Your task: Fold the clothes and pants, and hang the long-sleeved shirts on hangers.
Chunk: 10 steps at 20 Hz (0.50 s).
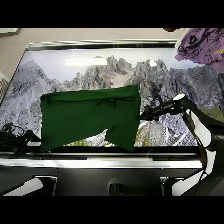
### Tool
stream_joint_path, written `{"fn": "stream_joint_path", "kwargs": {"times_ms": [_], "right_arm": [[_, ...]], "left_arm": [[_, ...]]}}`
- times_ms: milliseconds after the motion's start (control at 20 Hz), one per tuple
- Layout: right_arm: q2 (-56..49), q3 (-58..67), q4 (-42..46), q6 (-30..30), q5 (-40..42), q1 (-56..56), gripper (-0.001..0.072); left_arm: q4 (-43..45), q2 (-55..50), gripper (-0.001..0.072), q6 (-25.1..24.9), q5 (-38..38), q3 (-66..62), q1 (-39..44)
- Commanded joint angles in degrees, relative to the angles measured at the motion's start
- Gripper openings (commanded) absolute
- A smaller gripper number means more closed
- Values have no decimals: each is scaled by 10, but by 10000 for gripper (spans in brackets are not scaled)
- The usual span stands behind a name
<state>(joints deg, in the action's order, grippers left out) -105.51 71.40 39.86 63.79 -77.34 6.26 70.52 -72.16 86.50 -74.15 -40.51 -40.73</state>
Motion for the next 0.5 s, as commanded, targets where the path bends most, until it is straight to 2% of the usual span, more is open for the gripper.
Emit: {"fn": "stream_joint_path", "kwargs": {"times_ms": [0, 100, 450], "right_arm": [[0, 0, 0, 0, -3, 0, 25], [1, 0, 0, 0, -3, 0, 25], [0, 0, 0, 0, -7, 0, 25]], "left_arm": [[-6, 25, 557, -26, -4, 40, -19], [-39, 24, 557, -50, 0, 58, -16], [-46, 20, 535, -51, 22, 67, -13]]}}
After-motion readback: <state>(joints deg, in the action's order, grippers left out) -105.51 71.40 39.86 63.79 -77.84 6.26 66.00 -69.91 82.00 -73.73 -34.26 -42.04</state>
